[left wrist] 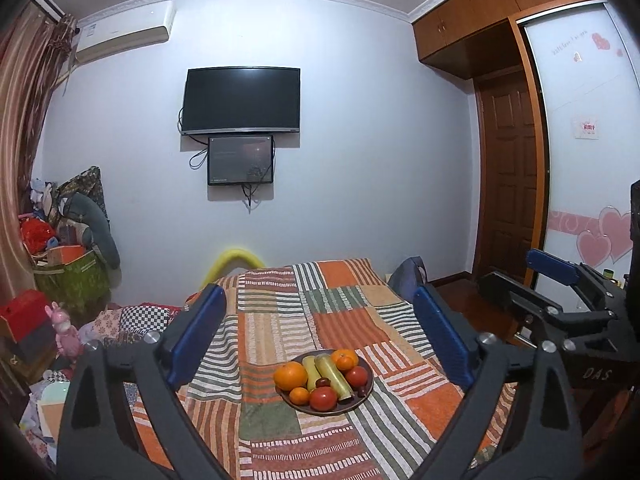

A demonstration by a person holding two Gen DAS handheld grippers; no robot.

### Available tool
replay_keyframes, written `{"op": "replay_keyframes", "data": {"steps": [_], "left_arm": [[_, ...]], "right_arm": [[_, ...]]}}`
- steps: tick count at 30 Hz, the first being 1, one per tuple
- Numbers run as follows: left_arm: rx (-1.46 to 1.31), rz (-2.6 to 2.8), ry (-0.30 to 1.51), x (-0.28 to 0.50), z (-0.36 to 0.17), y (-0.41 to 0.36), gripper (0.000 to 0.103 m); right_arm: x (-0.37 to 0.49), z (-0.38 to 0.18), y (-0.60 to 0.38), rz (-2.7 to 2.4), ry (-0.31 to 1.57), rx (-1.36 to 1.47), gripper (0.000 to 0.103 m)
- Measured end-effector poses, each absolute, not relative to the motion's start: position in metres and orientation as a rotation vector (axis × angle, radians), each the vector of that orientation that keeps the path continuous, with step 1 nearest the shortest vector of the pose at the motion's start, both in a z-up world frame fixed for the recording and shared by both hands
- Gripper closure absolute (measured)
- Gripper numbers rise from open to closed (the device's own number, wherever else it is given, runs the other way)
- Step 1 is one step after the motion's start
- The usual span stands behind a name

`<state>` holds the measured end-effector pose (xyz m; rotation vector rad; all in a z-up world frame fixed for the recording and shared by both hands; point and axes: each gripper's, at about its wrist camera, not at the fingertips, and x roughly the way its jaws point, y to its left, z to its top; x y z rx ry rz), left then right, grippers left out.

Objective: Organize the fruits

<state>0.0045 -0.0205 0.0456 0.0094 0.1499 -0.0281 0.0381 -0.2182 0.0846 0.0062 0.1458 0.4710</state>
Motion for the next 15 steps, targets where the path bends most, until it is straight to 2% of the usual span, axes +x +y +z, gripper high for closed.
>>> {"op": "replay_keyframes", "data": {"steps": [15], "left_arm": [[0.000,-0.016,0.159,0.0028,0.0401,-0.0193,0.006]], "right_arm": [[0.0312,0.0817,-0.2206,0.462,0.144,-0.012,0.000]]}}
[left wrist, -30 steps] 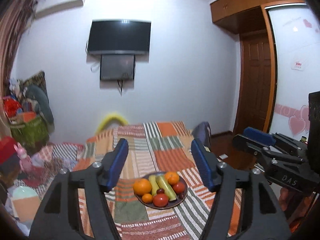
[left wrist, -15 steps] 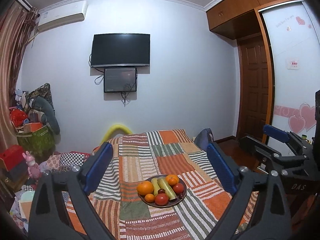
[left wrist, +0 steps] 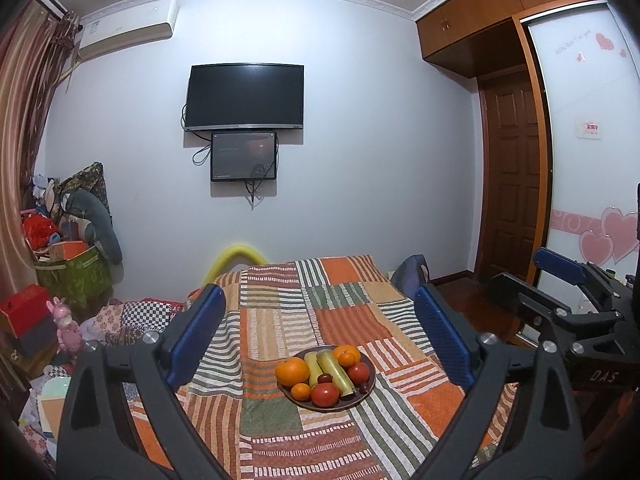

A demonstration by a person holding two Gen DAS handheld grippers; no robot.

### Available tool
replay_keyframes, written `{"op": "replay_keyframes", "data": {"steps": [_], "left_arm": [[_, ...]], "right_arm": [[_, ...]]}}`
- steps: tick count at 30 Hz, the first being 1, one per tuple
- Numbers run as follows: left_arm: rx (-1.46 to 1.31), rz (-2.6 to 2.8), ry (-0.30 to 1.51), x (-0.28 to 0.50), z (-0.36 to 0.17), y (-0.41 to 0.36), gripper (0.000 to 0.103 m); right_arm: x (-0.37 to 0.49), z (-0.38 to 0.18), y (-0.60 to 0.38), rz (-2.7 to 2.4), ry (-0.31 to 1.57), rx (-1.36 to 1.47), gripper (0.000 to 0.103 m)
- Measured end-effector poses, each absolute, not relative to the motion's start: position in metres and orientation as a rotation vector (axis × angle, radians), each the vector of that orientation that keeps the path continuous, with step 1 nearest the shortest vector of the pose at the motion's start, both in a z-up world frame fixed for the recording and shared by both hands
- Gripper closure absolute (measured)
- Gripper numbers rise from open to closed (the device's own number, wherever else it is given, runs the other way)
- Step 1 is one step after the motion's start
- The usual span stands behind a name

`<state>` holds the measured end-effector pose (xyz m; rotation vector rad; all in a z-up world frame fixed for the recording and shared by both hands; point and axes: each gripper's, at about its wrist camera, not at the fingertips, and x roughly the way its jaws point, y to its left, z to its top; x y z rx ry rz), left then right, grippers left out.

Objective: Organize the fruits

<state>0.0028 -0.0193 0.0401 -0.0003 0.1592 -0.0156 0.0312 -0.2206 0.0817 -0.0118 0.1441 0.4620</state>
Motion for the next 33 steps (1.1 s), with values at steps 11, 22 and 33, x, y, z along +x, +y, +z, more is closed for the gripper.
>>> {"op": "replay_keyframes", "data": {"steps": [11,22,33], "left_arm": [[-0.012,-0.014,0.160,0.0047,0.0385,-0.0165,0.004],[-0.011,-0.020,0.154,0.0033,0.0383,-0.0185,0.002],[-0.015,-0.021,0.154,0.0037,0.0391,-0.0185,0.001]], "right_arm": [[0.0292,0.0800,-0.2227,0.461,0.145,-0.013,0.000],[0.0289,0.0805,-0.2233,0.460,0.146,-0.014,0.000],[0.0286,0.0797,-0.2236,0.456,0.151,-0.013,0.000]]}}
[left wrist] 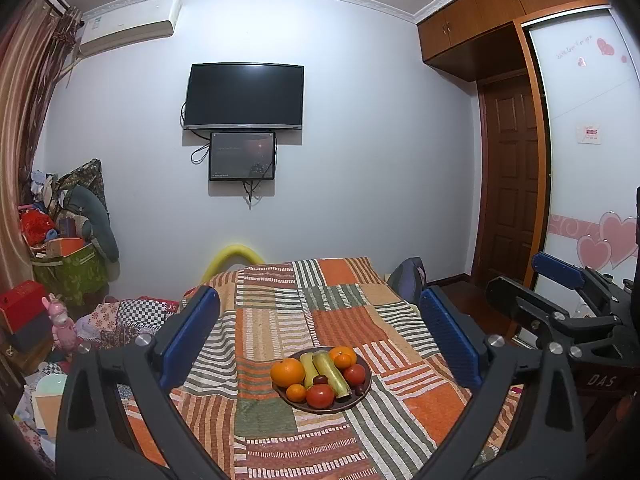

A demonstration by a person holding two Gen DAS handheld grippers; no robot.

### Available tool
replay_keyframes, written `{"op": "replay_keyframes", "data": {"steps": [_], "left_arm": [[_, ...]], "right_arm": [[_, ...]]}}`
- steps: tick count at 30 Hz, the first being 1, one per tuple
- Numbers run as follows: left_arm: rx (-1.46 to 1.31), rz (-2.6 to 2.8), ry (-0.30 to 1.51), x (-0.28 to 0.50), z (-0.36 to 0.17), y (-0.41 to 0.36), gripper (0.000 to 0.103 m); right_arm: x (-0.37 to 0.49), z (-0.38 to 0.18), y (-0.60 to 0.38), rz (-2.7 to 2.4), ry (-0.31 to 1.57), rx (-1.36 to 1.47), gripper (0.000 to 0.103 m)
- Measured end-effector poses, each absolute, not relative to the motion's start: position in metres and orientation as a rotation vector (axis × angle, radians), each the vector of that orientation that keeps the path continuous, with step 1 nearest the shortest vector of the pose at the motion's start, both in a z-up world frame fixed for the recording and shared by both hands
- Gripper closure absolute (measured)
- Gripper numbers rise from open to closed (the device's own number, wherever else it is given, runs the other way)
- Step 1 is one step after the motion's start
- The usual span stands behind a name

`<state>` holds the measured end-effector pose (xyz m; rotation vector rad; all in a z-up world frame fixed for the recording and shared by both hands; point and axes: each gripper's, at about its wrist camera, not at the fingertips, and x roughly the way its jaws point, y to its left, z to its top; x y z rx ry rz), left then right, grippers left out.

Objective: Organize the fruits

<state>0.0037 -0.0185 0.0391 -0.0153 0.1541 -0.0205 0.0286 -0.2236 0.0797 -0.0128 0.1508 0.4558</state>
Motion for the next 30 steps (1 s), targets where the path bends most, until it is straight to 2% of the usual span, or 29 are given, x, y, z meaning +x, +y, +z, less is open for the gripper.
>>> {"op": "replay_keyframes", "data": {"steps": [30], "left_arm": [[-0.019,-0.061,0.188,0.0079,0.0362,-0.0115,0.001]], "right_arm": [[0.0317,0.0804,-0.2250,0.452,0.166,-0.011,0.000]]}}
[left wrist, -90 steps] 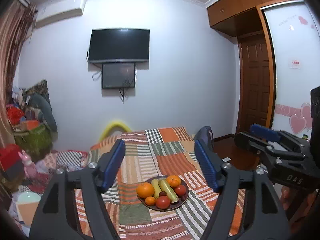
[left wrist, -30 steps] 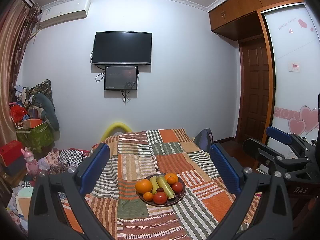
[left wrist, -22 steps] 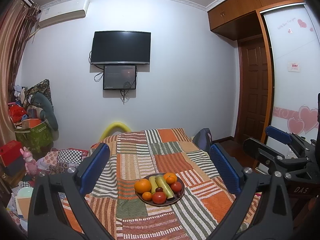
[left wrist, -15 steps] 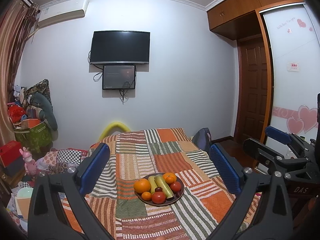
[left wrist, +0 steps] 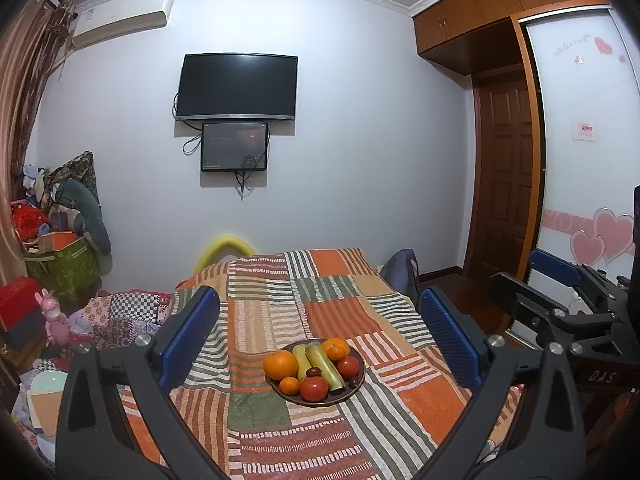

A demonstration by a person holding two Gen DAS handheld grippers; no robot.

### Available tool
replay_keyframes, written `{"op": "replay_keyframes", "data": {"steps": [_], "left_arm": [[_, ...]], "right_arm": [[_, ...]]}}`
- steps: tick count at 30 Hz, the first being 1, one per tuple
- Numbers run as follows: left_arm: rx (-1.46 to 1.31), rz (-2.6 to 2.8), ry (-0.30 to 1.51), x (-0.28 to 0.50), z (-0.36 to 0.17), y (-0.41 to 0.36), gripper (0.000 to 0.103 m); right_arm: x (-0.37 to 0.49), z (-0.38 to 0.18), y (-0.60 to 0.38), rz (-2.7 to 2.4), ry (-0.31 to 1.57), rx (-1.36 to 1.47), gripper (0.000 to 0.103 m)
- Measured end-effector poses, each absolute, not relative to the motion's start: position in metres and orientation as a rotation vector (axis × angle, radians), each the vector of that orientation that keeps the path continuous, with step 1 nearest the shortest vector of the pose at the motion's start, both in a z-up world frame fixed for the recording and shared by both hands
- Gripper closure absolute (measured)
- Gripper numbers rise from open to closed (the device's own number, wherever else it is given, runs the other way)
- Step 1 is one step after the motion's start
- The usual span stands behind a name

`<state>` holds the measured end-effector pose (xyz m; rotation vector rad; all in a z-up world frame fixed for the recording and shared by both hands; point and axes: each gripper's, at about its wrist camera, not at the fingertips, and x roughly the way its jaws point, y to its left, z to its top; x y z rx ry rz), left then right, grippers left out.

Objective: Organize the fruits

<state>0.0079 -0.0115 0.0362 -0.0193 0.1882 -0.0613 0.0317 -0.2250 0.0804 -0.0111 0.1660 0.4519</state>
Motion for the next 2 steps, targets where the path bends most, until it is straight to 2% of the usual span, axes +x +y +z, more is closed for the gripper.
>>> {"op": "replay_keyframes", "data": {"steps": [2], "left_arm": [[-0.018,-0.059,0.190,0.0085,0.0360,-0.0120,0.001]], "right_arm": [[0.0322,0.0802,-0.2243,0.454,0.168,-0.010,0.000]]}}
